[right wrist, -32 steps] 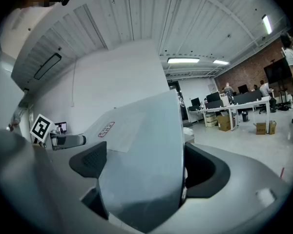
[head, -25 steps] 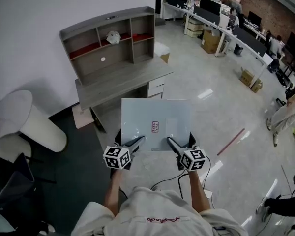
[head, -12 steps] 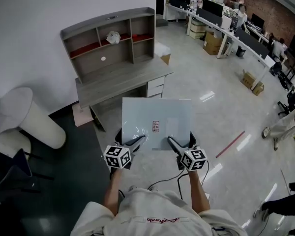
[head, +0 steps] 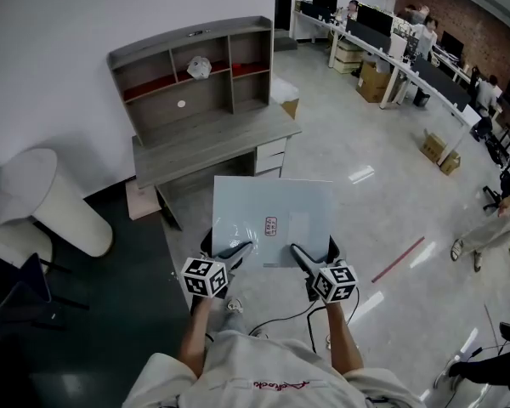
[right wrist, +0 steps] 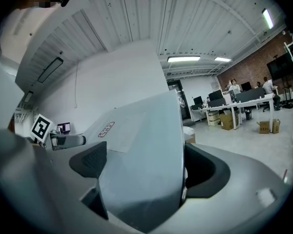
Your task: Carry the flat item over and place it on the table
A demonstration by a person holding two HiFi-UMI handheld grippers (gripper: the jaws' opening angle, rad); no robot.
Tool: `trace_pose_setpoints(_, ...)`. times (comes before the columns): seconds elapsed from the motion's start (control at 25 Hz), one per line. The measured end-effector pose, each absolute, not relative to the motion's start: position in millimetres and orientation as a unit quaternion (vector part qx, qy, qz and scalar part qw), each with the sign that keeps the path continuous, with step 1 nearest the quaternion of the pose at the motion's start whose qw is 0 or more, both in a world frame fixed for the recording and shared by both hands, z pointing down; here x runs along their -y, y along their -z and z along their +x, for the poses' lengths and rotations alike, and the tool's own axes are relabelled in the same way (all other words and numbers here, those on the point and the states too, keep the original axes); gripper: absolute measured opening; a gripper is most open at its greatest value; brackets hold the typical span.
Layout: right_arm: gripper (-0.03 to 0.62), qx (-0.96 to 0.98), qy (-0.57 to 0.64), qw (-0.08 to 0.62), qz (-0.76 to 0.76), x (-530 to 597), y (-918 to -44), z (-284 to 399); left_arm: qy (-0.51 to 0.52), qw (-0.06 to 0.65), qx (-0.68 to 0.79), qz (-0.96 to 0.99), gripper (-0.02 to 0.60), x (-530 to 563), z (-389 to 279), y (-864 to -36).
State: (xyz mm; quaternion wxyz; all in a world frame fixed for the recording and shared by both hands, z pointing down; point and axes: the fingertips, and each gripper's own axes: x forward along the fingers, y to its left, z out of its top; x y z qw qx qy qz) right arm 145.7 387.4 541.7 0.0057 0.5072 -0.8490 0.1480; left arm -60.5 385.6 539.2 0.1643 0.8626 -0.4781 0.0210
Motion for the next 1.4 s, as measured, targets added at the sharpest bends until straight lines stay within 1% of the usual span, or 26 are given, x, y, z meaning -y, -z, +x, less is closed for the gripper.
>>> trace_pose_setpoints(0.4, 0.511, 0.851, -0.139, 0.007, 0.506, -319.6, -537.3, 145.6, -0.015, 0.159, 0.481, 0.862, 0.534, -319.3, -60.6, -536.0)
trace_pose_setpoints(1.08, 0.511, 0.843, -0.124, 0.007, 0.524, -119.1, -515.4, 126.8, -0.004, 0.156, 0.462, 0.873, 0.534, -110.7, -79.2, -519.4)
trace_pose_setpoints(1.4, 0.511, 0.837, -0.118, -0.001, 0.534, -44.7, -508.1, 113.0, -0.004, 0.148, 0.453, 0.879, 0.534, -31.6, -93.0, -510.5)
